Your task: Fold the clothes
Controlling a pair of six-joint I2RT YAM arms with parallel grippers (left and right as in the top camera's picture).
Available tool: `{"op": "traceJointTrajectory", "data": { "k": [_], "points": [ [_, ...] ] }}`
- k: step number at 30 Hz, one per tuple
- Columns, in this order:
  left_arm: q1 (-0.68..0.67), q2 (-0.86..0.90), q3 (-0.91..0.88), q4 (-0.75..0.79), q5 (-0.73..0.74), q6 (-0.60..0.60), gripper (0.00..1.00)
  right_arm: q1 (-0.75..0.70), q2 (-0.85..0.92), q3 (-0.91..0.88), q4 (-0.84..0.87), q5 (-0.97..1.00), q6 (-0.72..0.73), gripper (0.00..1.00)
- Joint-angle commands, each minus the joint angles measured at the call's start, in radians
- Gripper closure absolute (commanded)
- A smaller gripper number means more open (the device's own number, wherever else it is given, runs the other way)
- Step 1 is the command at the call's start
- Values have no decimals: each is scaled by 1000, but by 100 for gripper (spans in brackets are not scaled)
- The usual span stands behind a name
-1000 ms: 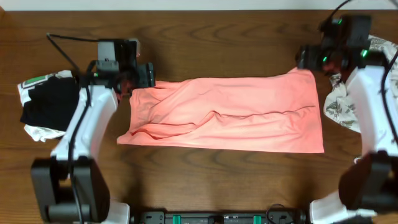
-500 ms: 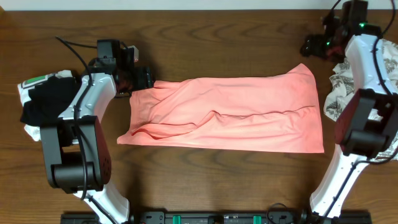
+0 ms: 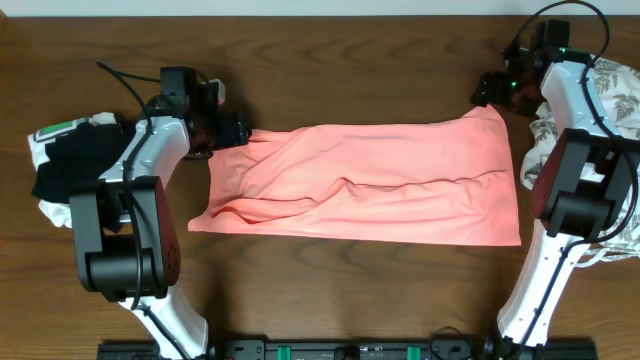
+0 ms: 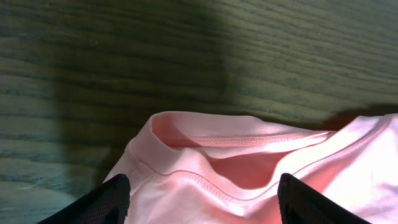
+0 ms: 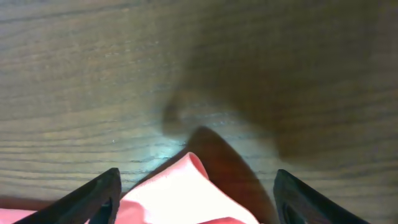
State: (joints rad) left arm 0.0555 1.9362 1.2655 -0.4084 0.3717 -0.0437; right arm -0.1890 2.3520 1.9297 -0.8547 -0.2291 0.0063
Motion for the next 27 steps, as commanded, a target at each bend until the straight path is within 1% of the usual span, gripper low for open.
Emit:
{"op": "traceJointTrajectory", "data": {
  "k": [1, 13, 21, 24, 26, 27],
  "points": [
    [2, 10, 21, 3, 13, 17, 23, 7, 6, 22, 11, -8, -15, 25],
    [-2, 10, 21, 3, 13, 17, 23, 16, 7, -47, 67, 5, -11, 30],
    [-2, 10, 21, 3, 13, 17, 23, 21, 7, -110, 119, 5, -11, 31],
    [-2, 10, 21, 3, 13, 17, 23, 21, 7, -113, 119, 5, -10, 38],
    [-2, 10, 21, 3, 13, 17, 23, 22, 7, -113, 120, 5, -3, 47],
    [-2, 10, 21, 3, 13, 17, 23, 22, 7, -113, 119, 5, 0, 54]
  ]
}}
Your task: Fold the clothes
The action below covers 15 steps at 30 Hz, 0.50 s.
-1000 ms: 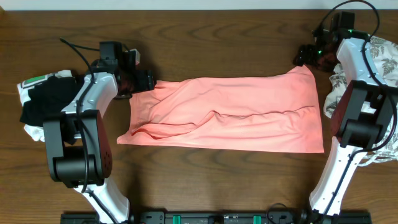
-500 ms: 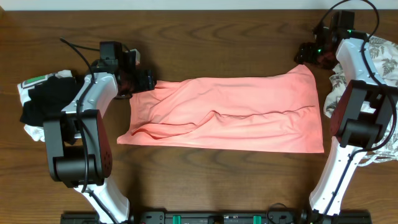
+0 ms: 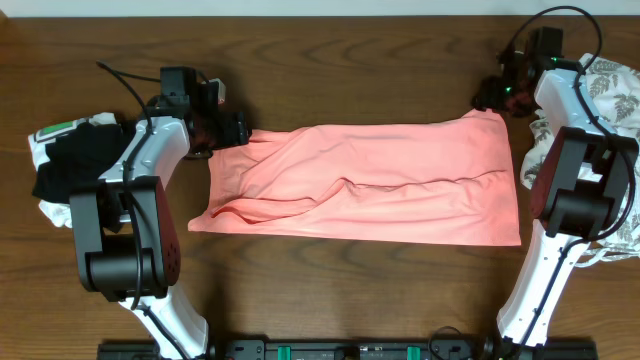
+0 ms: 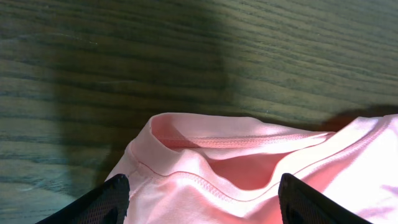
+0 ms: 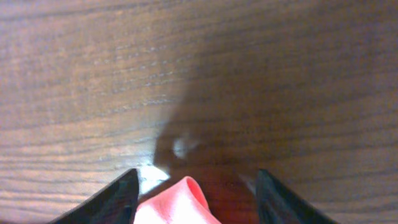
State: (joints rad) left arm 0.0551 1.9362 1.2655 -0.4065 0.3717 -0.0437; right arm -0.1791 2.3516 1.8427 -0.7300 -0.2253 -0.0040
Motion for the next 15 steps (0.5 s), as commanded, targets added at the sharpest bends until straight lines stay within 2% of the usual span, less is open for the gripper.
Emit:
{"op": "traceJointTrajectory", "data": {
  "k": [1, 4, 5, 15],
  "points": [
    [-1, 10, 21, 1, 13, 17, 23, 12, 8, -26, -6, 2, 11, 60],
    [-1, 10, 21, 1, 13, 17, 23, 12, 8, -26, -7, 1, 11, 77],
    [-1, 10, 21, 1, 13, 17, 23, 12, 8, -26, -7, 1, 11, 80],
    [-2, 10, 21, 0, 13, 17, 23, 12, 8, -26, -14, 12, 18, 86]
  ]
}}
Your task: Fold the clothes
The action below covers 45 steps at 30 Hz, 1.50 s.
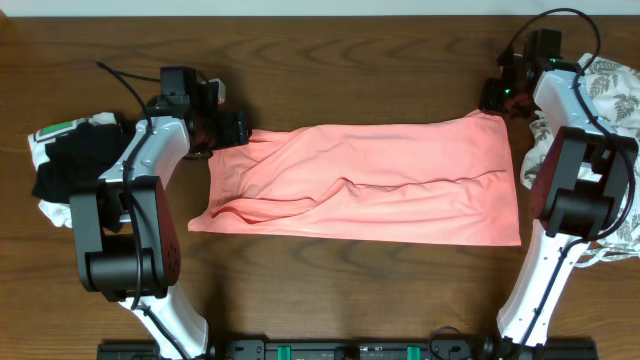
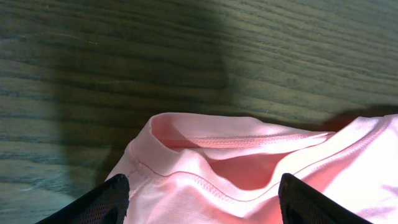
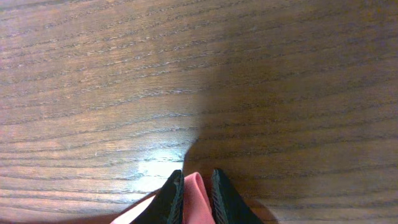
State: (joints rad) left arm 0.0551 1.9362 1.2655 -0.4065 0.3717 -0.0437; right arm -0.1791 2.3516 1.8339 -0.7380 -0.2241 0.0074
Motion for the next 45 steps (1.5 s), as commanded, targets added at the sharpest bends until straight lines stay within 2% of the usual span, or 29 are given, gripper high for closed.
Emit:
{"op": "traceJointTrajectory", "data": {
  "k": [1, 5, 16, 22, 30, 34, 39, 42, 45],
  "points": [
    [-2, 10, 21, 0, 13, 17, 23, 12, 8, -17, -6, 11, 7, 87],
    [-2, 10, 21, 1, 13, 17, 23, 12, 8, -17, -9, 11, 7, 99],
    [-1, 10, 21, 42, 9, 17, 23, 12, 8, -17, -21, 12, 21, 99],
    [-1, 12, 16, 55, -77, 18, 23, 14, 8, -17, -25, 15, 21, 99],
    [-1, 68, 14, 86, -77, 17, 25, 16, 8, -17, -27, 18, 21, 99],
    [-1, 94, 14, 86, -76, 17, 37, 16, 8, -17, -29, 26, 21, 99],
    [-1, 96, 14, 94, -73, 17, 48, 17, 8, -17, -30, 26, 21, 99],
    [-1, 96, 14, 95, -73, 17, 69, 16, 8, -17, -33, 26, 21, 99],
    [-1, 95, 14, 93, -73, 17, 79, 17, 8, -17, -33, 26, 21, 99]
  ]
}}
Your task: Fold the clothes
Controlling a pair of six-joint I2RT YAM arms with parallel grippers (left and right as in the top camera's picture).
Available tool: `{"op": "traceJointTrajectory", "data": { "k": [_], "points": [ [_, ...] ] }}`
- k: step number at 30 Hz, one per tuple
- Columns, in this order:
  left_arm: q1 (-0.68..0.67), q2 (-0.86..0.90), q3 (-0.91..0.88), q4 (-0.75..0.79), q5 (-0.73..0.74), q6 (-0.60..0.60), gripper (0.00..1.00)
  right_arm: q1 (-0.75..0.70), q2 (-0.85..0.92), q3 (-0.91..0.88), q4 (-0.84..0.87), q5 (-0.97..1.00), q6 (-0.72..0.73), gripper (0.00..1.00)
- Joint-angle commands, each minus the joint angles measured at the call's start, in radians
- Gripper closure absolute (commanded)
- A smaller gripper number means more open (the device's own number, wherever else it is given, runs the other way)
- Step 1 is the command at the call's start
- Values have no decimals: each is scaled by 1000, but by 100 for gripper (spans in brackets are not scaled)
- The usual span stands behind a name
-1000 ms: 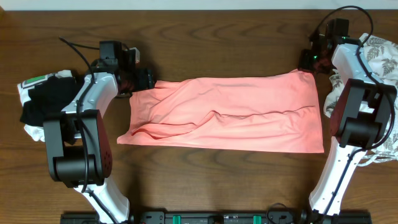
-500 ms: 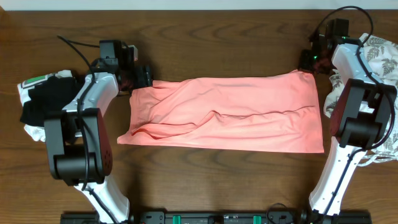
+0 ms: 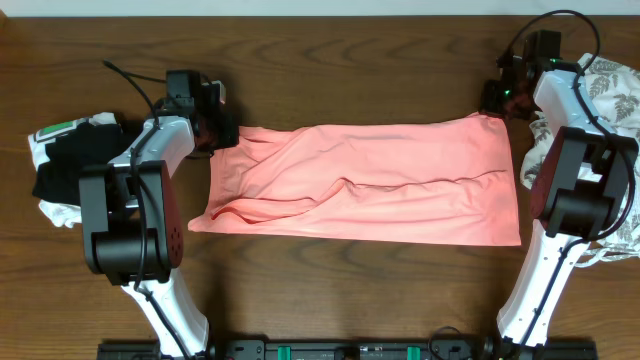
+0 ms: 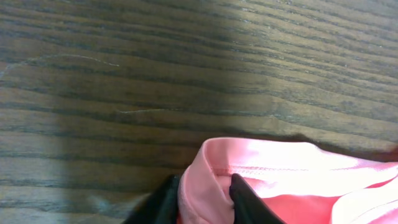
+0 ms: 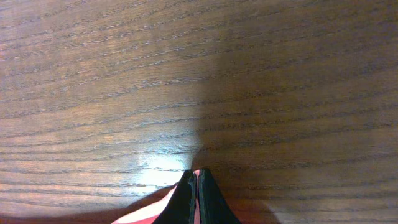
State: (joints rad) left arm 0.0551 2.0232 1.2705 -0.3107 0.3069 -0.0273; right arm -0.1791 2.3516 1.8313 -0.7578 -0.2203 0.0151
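Note:
A salmon-pink shirt (image 3: 370, 185) lies spread flat and wrinkled across the middle of the wooden table. My left gripper (image 3: 224, 134) is at its far left corner. In the left wrist view the left gripper (image 4: 202, 200) is shut on a fold of the pink collar hem (image 4: 273, 167). My right gripper (image 3: 496, 103) is at the shirt's far right corner. In the right wrist view the right gripper (image 5: 196, 198) is pressed shut, with a thin pink sliver of shirt (image 5: 135, 218) pinched between the black fingers.
A heap of black, white and green clothes (image 3: 65, 165) lies at the left edge beside the left arm. A floral cloth (image 3: 615, 95) is bunched at the right edge behind the right arm. Bare wood (image 3: 360, 60) runs along the far side.
My left gripper, wide open around the collar before, is now shut on the collar hem. The right gripper's narrow gap over the corner has closed fully. The shirt lies as before.
Both grippers first stood wide open at the shirt's two far corners. The right fingers then stood closer together round the corner tip, then almost shut on it, while the left stayed open. Now both are shut on the shirt's far edge.

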Motion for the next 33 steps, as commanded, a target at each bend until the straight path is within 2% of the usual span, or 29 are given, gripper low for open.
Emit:
{"op": "traceJointTrajectory", "data": {
  "k": [1, 8, 12, 21, 33],
  "points": [
    [-1, 8, 9, -5, -8, 0, 79, 17, 8, -14, -13, 21, 14, 99],
    [-1, 8, 9, -40, -9, -4, 81, 8, -5, -13, -28, 16, 14, 99],
    [1, 8, 9, -55, -6, -62, 81, -9, -33, -12, -28, -32, 14, 99],
    [1, 6, 9, -80, 184, -70, 82, -14, -96, -12, -80, -107, 14, 99],
    [37, -71, 9, -205, 218, -83, 81, -26, -135, -12, -153, -143, 74, 99]
  ]
}}
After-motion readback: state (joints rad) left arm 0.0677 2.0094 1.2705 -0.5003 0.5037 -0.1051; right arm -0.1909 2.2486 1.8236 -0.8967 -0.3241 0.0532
